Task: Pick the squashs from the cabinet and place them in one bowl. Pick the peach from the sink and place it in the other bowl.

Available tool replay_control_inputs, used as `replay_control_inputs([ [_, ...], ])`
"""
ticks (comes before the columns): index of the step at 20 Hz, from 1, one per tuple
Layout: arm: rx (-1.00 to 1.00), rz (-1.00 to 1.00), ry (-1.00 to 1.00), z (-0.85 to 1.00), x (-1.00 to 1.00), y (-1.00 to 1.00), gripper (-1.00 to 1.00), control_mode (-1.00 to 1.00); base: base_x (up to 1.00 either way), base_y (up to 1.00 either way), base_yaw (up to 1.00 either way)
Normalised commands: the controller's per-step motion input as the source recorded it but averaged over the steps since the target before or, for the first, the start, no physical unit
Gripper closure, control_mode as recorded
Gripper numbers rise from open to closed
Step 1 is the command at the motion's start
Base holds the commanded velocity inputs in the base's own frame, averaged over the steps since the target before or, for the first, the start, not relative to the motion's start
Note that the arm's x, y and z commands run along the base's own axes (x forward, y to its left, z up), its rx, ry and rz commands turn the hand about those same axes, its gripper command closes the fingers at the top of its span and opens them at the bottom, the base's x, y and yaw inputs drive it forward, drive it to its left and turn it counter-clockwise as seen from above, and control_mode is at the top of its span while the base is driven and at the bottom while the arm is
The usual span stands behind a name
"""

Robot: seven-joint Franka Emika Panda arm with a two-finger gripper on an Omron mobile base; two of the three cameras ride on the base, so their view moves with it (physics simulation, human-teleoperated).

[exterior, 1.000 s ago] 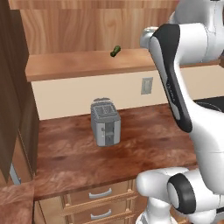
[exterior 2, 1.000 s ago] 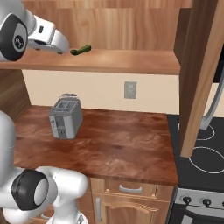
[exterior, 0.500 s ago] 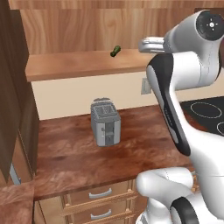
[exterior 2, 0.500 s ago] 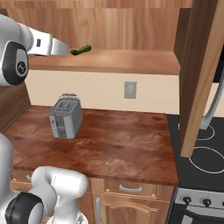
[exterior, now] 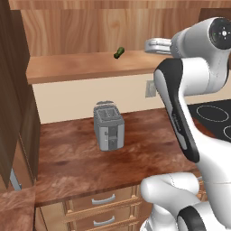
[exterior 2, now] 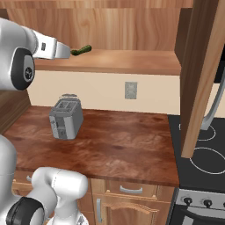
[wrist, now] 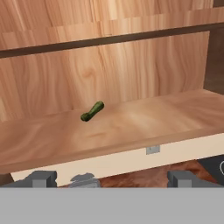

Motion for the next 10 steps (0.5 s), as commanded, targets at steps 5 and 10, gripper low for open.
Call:
replay_control_inputs([
  [5, 0.00, 0.00, -0.01, -0.13, 0.04, 0.08, -1.00, -1.00, 0.00, 0.00, 0.00],
  [10, 0.00, 0.01, -0.02, -0.28, 0.07, 0.10, -1.00, -1.00, 0.00, 0.00, 0.00],
])
